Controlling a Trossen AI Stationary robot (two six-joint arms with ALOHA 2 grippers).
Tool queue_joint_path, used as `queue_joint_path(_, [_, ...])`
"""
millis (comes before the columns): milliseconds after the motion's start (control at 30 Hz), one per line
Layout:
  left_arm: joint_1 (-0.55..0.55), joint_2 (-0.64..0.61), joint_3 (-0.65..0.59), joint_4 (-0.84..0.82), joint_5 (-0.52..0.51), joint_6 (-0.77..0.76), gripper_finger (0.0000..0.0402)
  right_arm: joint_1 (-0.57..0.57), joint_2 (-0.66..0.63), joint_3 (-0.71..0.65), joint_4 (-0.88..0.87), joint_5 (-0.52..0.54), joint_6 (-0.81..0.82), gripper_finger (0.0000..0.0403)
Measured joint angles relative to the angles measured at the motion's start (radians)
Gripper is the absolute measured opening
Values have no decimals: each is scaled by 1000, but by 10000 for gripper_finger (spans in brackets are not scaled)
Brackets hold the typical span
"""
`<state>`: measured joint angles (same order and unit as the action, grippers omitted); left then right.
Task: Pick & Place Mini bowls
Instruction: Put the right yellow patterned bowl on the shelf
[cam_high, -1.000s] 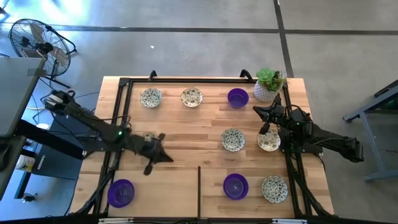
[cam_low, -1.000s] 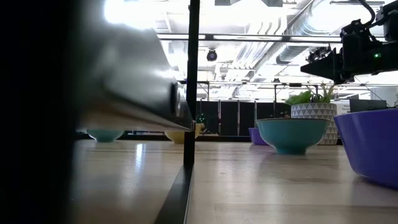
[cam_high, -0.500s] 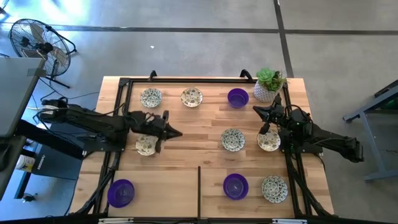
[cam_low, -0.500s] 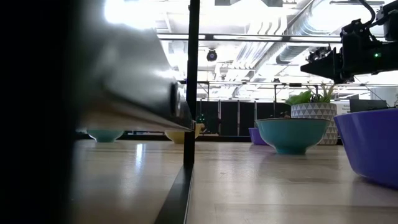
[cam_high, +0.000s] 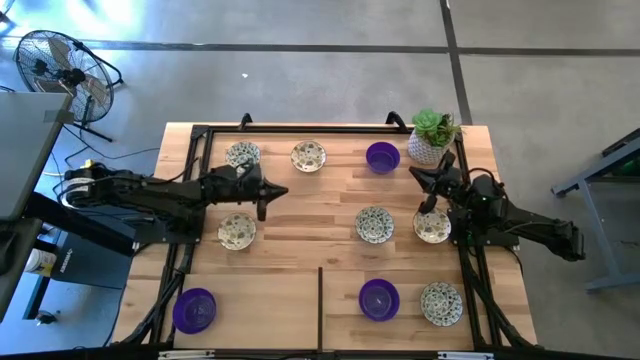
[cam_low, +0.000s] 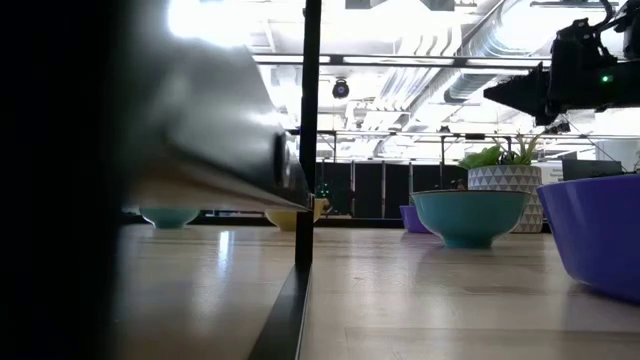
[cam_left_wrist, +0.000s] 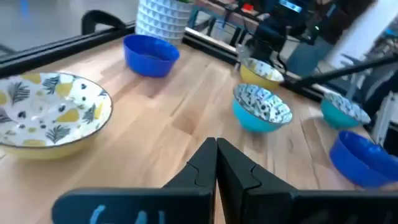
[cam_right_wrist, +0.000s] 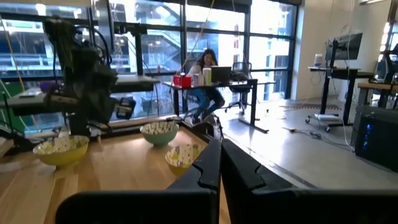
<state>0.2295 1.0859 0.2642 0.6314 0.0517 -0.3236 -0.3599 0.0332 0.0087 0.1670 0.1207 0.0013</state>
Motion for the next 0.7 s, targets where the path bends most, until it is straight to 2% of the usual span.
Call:
queue_joint_path(133, [0, 21, 1, 52, -62, 8, 0, 0, 0, 4, 33, 0, -4, 0])
queue_joint_path(300, [0, 18, 3, 134, -57, 120, 0, 3, 42, 71, -20, 5, 27, 0])
queue_joint_path(500, [0, 38, 2, 125, -57, 164, 0, 44, 198, 214, -216, 108, 67, 0])
queue_joint_path(700, [0, 47, 2, 134, -58, 197, 0, 143, 427, 386, -510, 237, 218, 0])
